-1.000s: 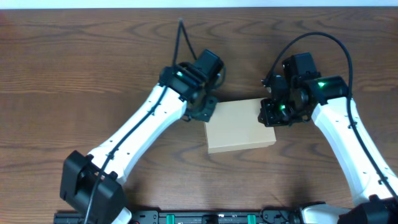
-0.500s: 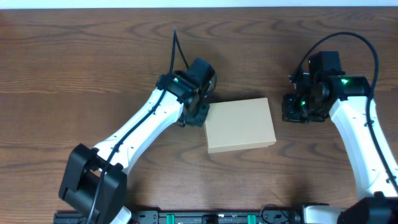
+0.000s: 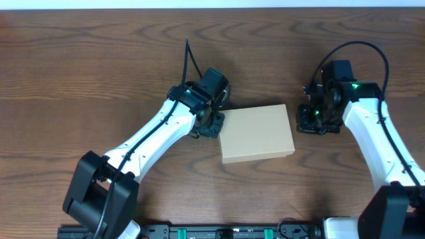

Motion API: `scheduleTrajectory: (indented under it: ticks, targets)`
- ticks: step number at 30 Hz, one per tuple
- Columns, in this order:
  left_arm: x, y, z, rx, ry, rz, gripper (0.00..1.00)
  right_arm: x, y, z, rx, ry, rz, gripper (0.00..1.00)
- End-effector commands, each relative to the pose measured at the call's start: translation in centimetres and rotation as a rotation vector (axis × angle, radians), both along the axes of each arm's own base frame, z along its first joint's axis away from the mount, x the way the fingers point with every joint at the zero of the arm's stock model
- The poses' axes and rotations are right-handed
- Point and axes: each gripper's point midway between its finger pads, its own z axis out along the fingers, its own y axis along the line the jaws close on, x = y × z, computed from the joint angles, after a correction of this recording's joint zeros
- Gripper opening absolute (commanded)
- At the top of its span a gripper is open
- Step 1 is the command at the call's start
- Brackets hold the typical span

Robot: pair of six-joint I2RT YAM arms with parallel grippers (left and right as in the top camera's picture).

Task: Pack container

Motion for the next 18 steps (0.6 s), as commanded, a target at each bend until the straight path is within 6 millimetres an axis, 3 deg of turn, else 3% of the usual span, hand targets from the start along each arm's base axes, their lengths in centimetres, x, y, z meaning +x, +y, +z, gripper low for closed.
scheduleTrajectory:
  ticks: [1, 18]
  targets:
    - [-0.2, 0.1, -0.5, -0.009, 0.009, 0.006, 0.06, 0.0, 0.6, -0.1, 0.051, 0.007, -0.020, 0.01]
    - [1.5, -0.7, -0.1, -0.041, -0.068, -0.017, 0.05, 0.0, 4.8, -1.6, 0.112, -0.017, 0.008, 0.01]
